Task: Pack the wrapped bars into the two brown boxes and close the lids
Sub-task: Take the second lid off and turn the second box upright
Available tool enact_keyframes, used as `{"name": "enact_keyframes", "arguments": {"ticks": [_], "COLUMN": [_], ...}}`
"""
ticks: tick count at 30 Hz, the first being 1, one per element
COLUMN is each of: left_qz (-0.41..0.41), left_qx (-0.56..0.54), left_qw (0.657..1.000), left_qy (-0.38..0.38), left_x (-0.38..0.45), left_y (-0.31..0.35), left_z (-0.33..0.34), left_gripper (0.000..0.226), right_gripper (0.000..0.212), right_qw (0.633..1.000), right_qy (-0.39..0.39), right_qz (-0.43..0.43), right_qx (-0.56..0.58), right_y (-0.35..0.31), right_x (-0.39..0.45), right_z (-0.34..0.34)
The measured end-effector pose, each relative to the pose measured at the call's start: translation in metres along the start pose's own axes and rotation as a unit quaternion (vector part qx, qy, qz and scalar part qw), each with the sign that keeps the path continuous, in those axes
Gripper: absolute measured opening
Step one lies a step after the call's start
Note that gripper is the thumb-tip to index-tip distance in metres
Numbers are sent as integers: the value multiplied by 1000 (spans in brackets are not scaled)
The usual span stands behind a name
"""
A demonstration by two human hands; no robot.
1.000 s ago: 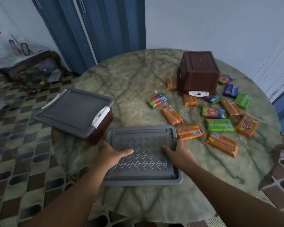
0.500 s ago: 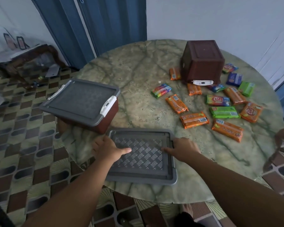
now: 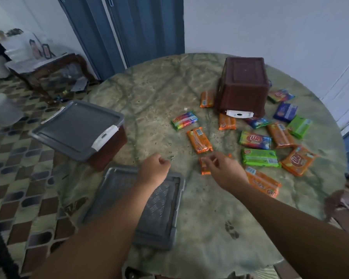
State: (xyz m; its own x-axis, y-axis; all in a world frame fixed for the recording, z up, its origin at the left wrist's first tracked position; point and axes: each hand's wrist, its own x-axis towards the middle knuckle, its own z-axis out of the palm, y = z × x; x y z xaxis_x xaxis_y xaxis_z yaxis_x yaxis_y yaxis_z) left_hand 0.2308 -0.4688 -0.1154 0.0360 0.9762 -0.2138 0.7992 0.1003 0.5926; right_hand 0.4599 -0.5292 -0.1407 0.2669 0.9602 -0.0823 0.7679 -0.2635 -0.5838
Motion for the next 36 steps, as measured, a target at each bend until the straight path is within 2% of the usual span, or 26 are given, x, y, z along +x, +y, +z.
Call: {"name": "enact_keyframes", "arguments": {"ticks": [3,7,10,12,14,15,19,22,25,31,34,36], "left_qz": [-42,-50,-73,-95,-101,-89,-104,-120,-136,-249,-301,-313], "left_qx": [-56,-142,-191,-221,-232,-236,-288,-349,-367,-384,-359,-387], "left_qw": [998,989,979,970,967,967,952,929,920,889,883,864], "left_qy": [1,-6,-6,-17,-17,-21,-23,-39,-31,14,37,71], "left_x": [4,9,16,24,31,43,65,85,107,160,179,193], "left_y": [61,136,173,193,206,222,245,269,292,341,370,383], "left_z": [43,98,128,140,141,143,147,151,151,159,163,175], "left_gripper": [21,25,33,36,38,39,67,82,94,103,114,116], "right_gripper": [24,21,25,35,44,42,32,32,33,37,42,51], "right_qw": [1000,1000,1000,1000,1000,1000,1000,999,999,998,997,993], "right_qy": [1,-1,3,-2,-17,-6,6,26,20,35,21,0], "right_qz": [-8,-13,-17,-11,-9,2,-1,5,18,-10,-1,5], "right_qx": [14,3,-1,1,9,12,25,29,37,44,74,117], "right_y": [41,92,119,127,129,134,135,141,145,157,165,174], "right_x": [23,54,75,90,100,112,127,145,169,247,286,311], "right_z": [-44,-100,-129,-143,-151,-160,-173,-182,-191,-209,-221,-228]}}
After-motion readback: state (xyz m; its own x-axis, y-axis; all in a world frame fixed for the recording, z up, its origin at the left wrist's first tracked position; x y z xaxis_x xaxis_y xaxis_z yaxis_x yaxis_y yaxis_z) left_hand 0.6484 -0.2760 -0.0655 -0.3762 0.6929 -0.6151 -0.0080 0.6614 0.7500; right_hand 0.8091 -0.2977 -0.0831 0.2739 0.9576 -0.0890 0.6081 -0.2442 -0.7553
